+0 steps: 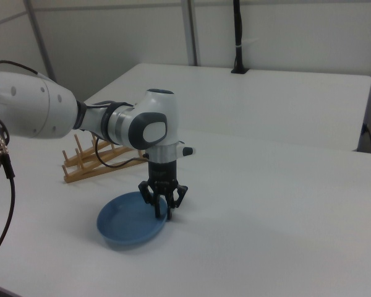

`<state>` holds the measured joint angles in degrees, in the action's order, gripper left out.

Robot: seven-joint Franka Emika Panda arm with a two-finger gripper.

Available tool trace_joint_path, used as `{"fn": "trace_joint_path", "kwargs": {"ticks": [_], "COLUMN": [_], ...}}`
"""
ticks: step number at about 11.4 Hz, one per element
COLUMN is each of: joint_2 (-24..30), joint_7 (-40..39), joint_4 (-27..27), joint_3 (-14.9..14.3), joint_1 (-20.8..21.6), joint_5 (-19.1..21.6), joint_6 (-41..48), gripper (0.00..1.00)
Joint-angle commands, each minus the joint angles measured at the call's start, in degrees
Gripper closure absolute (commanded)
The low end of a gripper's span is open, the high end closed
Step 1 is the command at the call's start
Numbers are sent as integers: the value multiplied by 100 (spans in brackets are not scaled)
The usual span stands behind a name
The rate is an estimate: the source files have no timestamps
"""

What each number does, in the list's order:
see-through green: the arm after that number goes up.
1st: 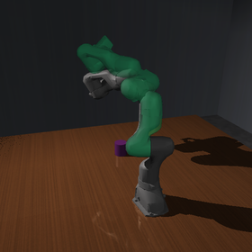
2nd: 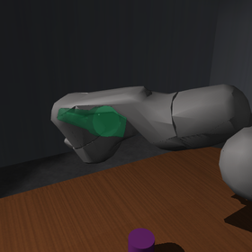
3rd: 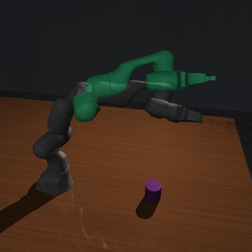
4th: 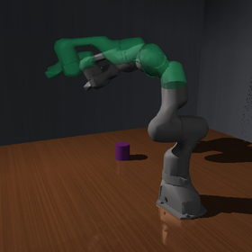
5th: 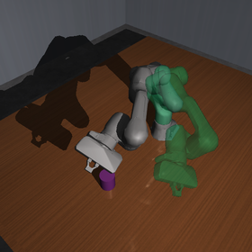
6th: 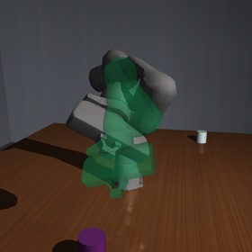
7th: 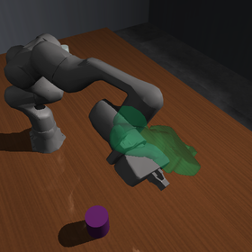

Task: Place plate in plate rack
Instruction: 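Close the gripper on the plate rim, then lift the plate by its rim and tilt it upright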

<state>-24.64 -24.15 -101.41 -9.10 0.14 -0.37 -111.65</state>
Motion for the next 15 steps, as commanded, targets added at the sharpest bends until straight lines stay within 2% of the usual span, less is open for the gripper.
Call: {"fn": "trace_joint_path", "kwargs": {"ticks": [1, 2, 7, 11, 15], "joint_2": [38, 38, 144, 538, 706], "joint_7": [-292, -292, -283, -231, -231], "joint_4": [-151, -151, -72, 252, 989], "joint_3": [-40, -40, -40, -66, -84], "joint_1": [56, 56, 47, -32, -41], "joint_5": [-68, -68, -51, 2, -86], "joint_6": [-146, -146, -76, -32, 21], "gripper": [97, 100, 100, 100, 100]}}
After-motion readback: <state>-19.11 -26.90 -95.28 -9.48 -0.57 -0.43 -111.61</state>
